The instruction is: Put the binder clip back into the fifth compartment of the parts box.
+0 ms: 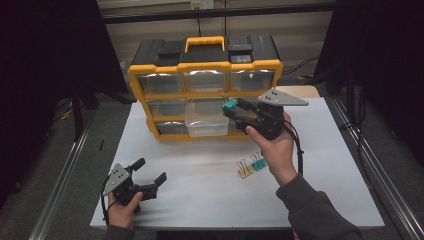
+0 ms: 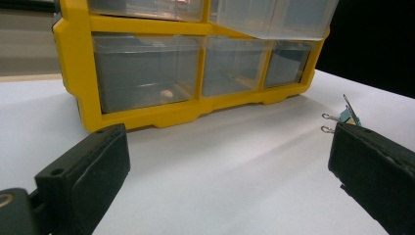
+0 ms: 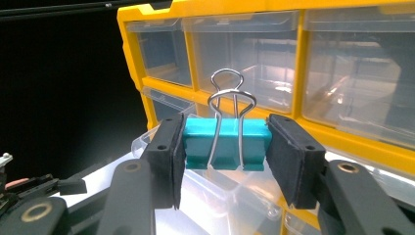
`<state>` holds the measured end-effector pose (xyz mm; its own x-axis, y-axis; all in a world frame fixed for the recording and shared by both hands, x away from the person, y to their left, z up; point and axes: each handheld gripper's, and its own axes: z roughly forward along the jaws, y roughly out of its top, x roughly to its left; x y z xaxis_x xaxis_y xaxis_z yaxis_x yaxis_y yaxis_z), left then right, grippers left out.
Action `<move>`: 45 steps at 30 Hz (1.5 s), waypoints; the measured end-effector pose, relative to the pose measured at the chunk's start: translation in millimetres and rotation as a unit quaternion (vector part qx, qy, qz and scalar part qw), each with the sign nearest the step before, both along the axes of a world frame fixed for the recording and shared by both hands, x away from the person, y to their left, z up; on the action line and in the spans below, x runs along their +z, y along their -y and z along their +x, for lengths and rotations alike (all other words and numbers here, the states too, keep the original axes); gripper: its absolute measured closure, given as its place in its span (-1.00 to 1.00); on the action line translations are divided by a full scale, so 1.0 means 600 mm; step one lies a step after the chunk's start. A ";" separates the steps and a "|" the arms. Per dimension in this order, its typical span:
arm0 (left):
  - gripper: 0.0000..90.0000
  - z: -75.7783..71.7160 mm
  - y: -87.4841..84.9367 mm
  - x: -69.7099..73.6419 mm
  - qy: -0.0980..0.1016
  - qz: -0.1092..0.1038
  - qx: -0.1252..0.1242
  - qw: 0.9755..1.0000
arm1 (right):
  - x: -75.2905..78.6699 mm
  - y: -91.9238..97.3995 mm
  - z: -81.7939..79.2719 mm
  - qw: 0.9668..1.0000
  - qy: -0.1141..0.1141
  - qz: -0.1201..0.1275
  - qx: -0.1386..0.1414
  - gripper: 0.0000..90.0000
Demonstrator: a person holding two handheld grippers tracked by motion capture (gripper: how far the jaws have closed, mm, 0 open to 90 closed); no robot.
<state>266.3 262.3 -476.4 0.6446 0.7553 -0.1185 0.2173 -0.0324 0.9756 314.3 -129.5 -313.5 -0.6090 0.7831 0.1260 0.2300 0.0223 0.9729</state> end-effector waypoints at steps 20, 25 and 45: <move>-0.96 0.003 -0.001 -0.001 0.002 0.005 -0.014 1.000 | -0.028 -0.051 0.050 1.000 -0.020 -0.019 0.004 0.04; -0.96 0.002 -0.001 -0.002 -0.001 0.005 -0.013 1.000 | -0.033 -0.038 0.046 1.000 -0.025 -0.012 0.002 -0.35; -0.96 0.003 0.006 -0.002 -0.001 0.008 -0.010 1.000 | -0.089 0.070 -0.041 1.000 -0.010 -0.007 -0.018 -0.79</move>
<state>268.2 258.7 -477.8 0.6592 0.7443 -0.1070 0.2180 -0.0530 0.9745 289.5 -171.6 -367.0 -0.5775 0.8064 0.1274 0.2503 0.0264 0.9678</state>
